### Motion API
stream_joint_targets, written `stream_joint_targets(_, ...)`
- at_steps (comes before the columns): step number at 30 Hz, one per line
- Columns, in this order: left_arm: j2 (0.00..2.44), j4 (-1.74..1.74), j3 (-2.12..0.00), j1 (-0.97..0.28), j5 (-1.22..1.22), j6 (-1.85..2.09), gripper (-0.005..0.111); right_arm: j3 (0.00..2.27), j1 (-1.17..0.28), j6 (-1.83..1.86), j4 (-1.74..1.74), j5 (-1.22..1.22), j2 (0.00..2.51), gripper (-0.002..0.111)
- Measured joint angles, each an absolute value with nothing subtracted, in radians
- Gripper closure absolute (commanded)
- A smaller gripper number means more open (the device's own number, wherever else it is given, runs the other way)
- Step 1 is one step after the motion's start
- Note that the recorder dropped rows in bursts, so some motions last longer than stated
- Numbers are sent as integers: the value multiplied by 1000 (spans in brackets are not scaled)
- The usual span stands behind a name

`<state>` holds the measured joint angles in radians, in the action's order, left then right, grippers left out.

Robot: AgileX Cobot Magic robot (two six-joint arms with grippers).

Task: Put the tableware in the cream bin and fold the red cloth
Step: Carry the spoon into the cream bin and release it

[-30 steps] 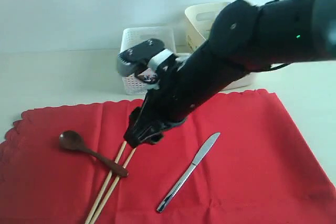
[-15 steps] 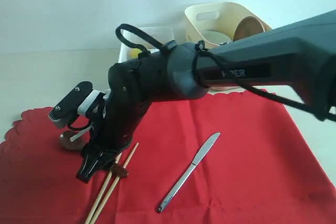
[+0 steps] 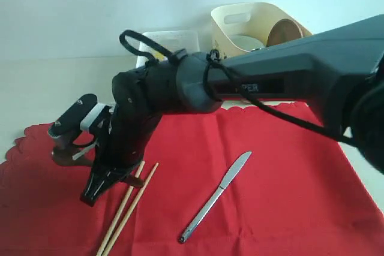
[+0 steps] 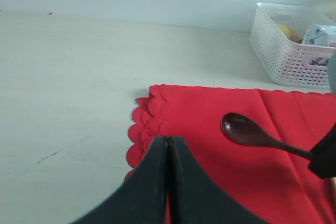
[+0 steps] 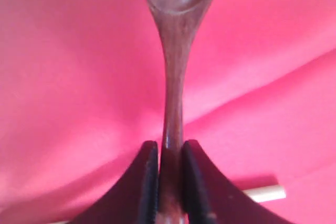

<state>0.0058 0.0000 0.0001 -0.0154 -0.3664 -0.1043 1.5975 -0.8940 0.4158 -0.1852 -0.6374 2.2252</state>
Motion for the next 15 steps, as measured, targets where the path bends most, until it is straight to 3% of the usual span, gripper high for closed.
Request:
stream_joint_targets(7, 6, 0, 0, -15, -366, -104, 106, 1597, -851, 416, -175, -663, 2014, 108)
stream_joint_targets(15, 6, 0, 0, -15, -366, -104, 106, 1597, -612, 416, -183, -661, 1870, 108)
